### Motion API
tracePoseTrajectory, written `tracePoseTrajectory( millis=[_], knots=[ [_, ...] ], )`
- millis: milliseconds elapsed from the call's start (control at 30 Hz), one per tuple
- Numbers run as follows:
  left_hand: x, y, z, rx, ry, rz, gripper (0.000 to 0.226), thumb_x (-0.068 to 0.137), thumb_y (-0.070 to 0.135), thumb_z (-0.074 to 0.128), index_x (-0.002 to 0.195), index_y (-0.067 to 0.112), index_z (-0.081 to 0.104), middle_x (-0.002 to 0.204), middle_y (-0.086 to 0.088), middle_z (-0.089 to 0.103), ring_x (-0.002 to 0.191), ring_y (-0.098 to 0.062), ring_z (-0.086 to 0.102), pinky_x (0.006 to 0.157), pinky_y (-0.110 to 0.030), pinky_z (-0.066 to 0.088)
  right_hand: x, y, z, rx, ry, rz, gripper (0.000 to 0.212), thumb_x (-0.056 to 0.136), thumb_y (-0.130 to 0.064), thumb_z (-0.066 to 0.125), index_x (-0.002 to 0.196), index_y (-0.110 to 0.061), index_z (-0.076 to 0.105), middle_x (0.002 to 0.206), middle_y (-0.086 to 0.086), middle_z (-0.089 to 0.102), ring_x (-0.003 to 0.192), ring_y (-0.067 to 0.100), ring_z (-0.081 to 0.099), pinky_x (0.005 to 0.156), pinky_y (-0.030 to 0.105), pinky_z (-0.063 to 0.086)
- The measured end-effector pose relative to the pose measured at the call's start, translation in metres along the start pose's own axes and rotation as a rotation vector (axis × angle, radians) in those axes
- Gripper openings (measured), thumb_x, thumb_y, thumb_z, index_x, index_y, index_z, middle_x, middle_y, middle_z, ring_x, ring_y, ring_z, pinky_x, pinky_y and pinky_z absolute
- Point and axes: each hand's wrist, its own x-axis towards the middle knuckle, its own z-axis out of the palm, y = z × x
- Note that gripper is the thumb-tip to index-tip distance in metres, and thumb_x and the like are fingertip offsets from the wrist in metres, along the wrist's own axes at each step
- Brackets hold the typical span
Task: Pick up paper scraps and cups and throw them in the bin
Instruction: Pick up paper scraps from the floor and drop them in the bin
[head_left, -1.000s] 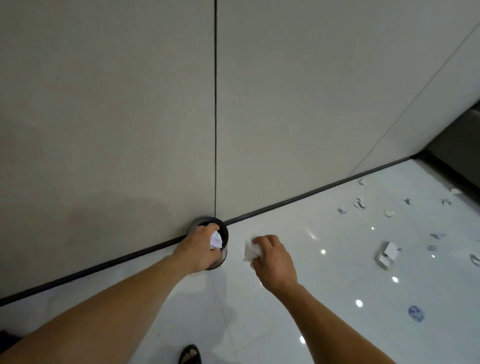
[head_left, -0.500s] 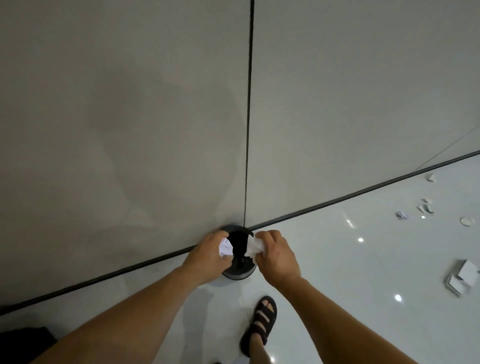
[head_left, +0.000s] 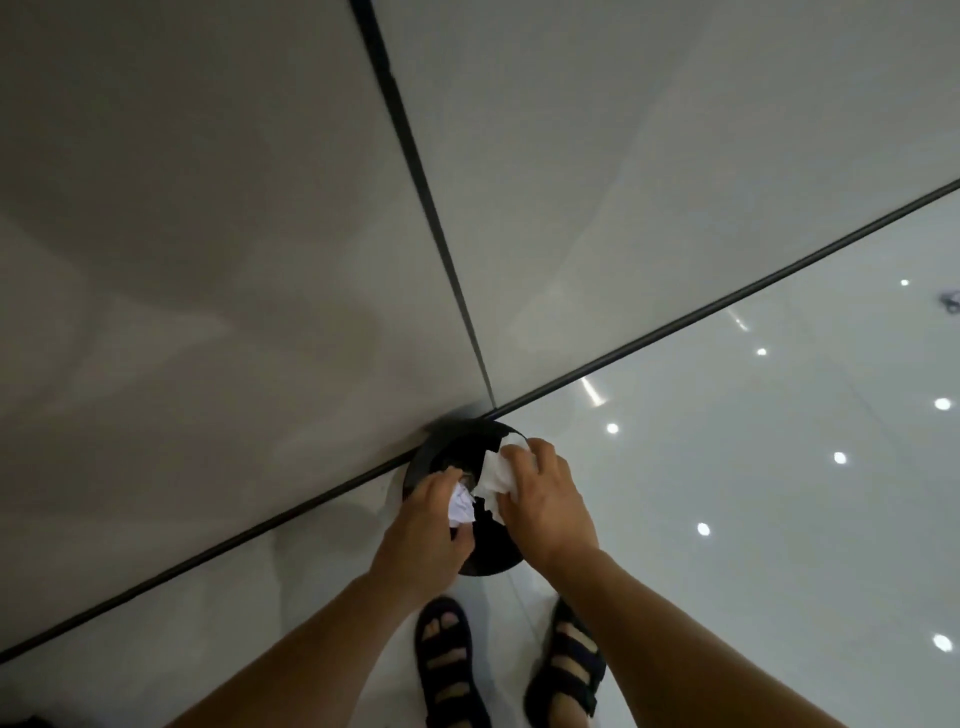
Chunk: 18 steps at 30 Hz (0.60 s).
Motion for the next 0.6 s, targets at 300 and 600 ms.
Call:
tracePoseTrajectory(
  millis=[300, 600],
  knots=[
    [0.076, -0.1, 0.079, 0.338, 0.005, 0.118, 0.084, 0.087, 0.034, 0.064, 0.152, 0.021, 0.013, 0.16, 0.0, 0.015, 0.148, -0.017, 0.001, 0.117, -0.034, 0.014, 0.054, 0.04, 0.126, -0.314, -0.015, -0.129, 0.09, 0.078, -0.036, 0.079, 0.151, -0.016, 0.03, 0.158, 0.017, 0.024, 0.145, 0.04, 0.022, 0.114, 0.047, 0.011],
    [0.068, -0.106, 0.052, 0.476, -0.042, 0.083, 0.08, 0.088, 0.035, 0.053, 0.153, 0.019, 0.009, 0.161, -0.003, 0.004, 0.148, -0.02, -0.007, 0.118, -0.044, 0.014, 0.036, 0.037, 0.131, -0.023, -0.262, 0.024, 0.068, 0.094, -0.034, 0.053, 0.153, -0.024, 0.022, 0.159, 0.005, 0.023, 0.146, 0.026, 0.019, 0.118, 0.042, 0.026]
  ],
)
